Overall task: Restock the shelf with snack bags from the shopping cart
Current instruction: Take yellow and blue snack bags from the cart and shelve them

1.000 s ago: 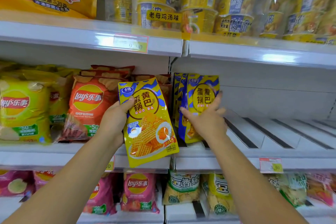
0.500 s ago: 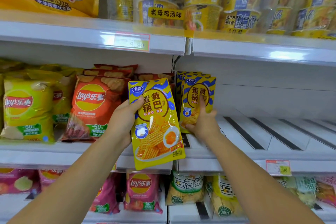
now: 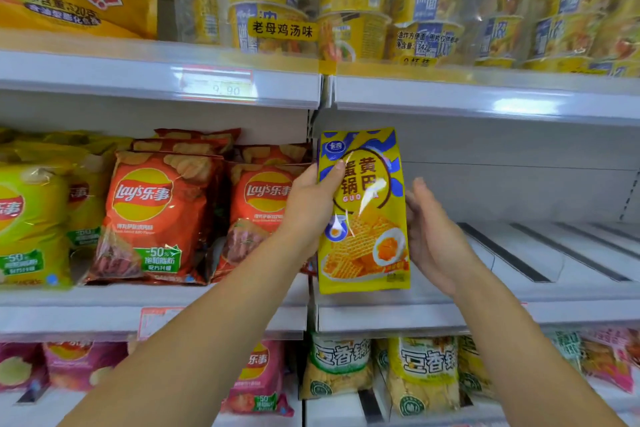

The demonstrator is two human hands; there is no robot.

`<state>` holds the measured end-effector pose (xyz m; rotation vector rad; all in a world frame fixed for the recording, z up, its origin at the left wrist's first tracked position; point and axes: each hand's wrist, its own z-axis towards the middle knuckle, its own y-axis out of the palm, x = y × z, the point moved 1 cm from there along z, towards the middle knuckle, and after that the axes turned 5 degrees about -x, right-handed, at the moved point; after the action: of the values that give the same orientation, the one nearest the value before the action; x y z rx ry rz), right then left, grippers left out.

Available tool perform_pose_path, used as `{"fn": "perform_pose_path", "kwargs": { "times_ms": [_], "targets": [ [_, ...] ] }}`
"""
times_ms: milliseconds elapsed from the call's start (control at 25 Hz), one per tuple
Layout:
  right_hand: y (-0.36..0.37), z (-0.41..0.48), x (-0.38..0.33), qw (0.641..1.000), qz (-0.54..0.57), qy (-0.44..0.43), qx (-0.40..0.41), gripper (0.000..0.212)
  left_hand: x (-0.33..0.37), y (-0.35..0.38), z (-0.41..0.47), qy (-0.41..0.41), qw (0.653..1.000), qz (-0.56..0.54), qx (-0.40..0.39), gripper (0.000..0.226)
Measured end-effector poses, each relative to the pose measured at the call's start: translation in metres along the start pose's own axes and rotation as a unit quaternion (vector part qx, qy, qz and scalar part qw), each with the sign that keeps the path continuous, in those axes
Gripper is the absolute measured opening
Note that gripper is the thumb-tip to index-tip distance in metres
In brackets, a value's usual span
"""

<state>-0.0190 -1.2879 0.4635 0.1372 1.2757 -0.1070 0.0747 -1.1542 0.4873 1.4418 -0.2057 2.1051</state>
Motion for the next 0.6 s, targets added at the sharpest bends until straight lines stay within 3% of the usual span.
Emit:
{"fn": "perform_pose_path", "kwargs": {
  "times_ms": [80,200,320,440,520,600],
  "targets": [
    [-0.004,0.005,0.003,0.986,-0.15,-0.041,0.056,0.039,-0.009,0.01,0.012,0.052,0.993,0.105,0.003,0.016],
    [-0.011,0.011,0.021,0.943,-0.328,-0.036,0.049,0.053,-0.032,0.006,0.018,0.017,0.987,0.156,-0.017,0.029],
    [-0.028,0.016,0.037,0.966,-0.255,0.011,0.045,0.055,-0.048,-0.006,0.012,-0.033,0.986,0.161,-0.036,0.04],
    [-0.037,0.02,0.036,0.97,-0.231,0.055,0.051,0.039,-0.05,-0.008,0.009,-0.039,0.987,0.157,-0.02,0.041],
    [-0.036,0.027,0.028,0.971,-0.218,0.055,0.085,0.051,-0.05,-0.008,0.01,-0.027,0.989,0.143,0.002,0.042],
    [-0.041,0.046,0.021,0.975,-0.157,0.052,0.148,0.066,-0.05,-0.009,0.015,-0.001,0.992,0.125,0.014,0.065]
  ]
}}
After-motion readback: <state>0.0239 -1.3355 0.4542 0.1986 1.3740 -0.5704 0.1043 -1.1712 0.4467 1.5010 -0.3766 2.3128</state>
